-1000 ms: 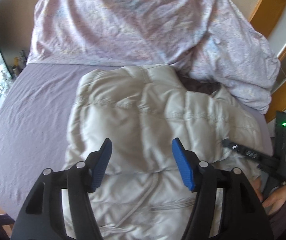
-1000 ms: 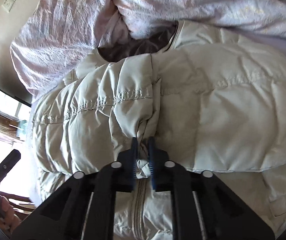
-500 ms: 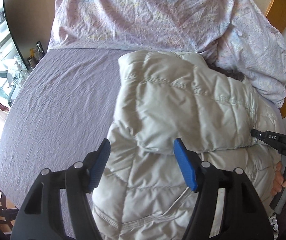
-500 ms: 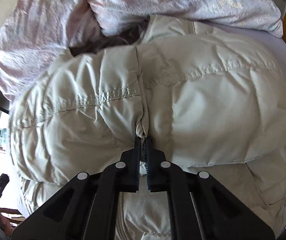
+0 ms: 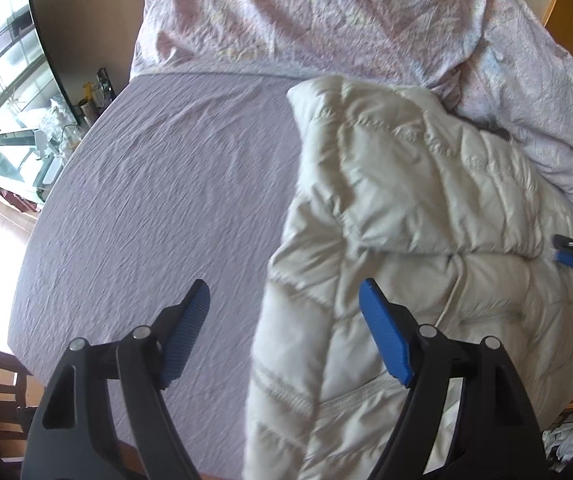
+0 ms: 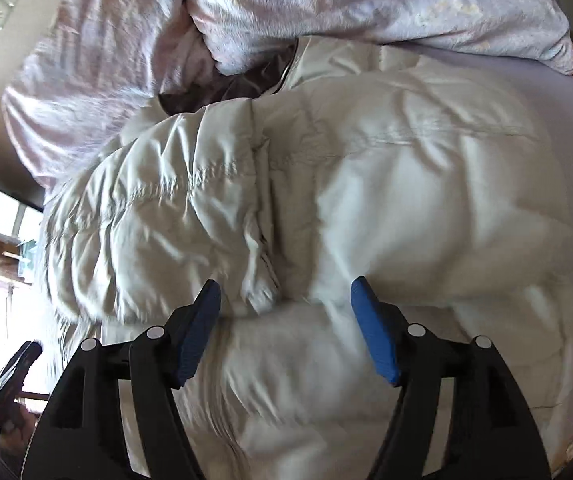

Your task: Fold large clothes

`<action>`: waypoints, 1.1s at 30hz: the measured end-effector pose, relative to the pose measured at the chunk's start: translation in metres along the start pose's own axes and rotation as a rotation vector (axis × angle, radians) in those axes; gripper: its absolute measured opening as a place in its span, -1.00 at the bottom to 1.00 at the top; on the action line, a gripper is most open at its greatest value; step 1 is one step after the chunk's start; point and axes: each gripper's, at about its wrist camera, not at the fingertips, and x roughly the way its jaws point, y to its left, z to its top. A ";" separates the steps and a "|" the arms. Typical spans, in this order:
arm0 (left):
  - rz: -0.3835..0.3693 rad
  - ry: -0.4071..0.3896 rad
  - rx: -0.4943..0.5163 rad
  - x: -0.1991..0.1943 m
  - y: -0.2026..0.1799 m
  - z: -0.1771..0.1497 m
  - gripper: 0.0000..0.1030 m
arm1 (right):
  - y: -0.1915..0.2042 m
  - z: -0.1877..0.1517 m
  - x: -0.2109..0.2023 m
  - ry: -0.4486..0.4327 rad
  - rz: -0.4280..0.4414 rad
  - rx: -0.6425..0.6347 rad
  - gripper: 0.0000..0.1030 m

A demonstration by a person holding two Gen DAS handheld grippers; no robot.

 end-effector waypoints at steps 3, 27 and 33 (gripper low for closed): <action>0.000 0.019 0.003 0.000 0.006 -0.009 0.49 | -0.032 -0.013 -0.021 0.020 0.017 -0.005 0.37; -0.178 0.183 -0.090 0.009 0.015 -0.110 0.29 | -0.230 -0.139 -0.069 0.246 0.177 0.219 0.43; -0.217 0.165 -0.148 0.001 0.018 -0.129 0.05 | -0.223 -0.156 -0.061 0.300 0.324 0.200 0.25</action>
